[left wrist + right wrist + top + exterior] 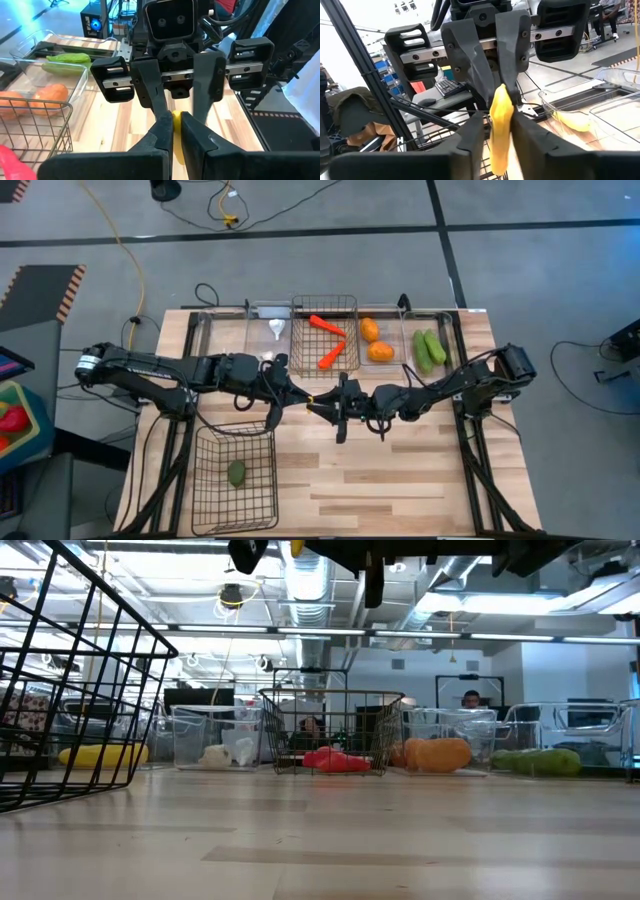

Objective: Sort produce into baskets
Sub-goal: Put the yellow corn into the left transparent bin

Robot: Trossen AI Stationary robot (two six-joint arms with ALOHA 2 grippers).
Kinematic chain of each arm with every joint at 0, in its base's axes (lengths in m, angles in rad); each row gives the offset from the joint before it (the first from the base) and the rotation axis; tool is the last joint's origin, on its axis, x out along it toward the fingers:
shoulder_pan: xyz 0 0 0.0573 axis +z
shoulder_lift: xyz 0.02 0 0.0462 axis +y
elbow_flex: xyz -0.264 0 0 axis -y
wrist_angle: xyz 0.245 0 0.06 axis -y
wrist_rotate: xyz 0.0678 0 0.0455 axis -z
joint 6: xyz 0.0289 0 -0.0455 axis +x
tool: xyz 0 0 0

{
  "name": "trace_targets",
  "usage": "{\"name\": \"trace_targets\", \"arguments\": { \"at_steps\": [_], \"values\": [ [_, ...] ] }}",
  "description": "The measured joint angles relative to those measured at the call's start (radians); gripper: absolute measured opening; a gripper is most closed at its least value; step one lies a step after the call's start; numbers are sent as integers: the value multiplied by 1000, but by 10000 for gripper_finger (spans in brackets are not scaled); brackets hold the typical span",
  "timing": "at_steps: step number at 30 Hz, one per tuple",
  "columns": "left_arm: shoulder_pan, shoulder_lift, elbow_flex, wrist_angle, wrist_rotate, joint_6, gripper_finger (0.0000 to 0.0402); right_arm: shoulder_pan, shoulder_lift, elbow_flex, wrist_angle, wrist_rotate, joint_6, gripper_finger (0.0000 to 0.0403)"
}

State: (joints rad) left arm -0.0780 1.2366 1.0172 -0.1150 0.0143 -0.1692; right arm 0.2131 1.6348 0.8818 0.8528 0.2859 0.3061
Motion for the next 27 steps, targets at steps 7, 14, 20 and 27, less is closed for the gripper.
{"name": "trace_targets", "arguments": {
  "at_steps": [7,14,20,27],
  "values": [
    [22,-29,0,-12,-2,51,8,-10,-1,0,-5,0,-1,187],
    [121,-180,0,-183,-89,115,9,-44,-1,0,-66,0,-1,199],
    [228,-339,0,-442,-317,217,9,-68,-1,0,-127,0,0,196],
    [334,-406,0,-724,-562,280,9,-72,-1,0,-134,0,0,196]
  ]
}}
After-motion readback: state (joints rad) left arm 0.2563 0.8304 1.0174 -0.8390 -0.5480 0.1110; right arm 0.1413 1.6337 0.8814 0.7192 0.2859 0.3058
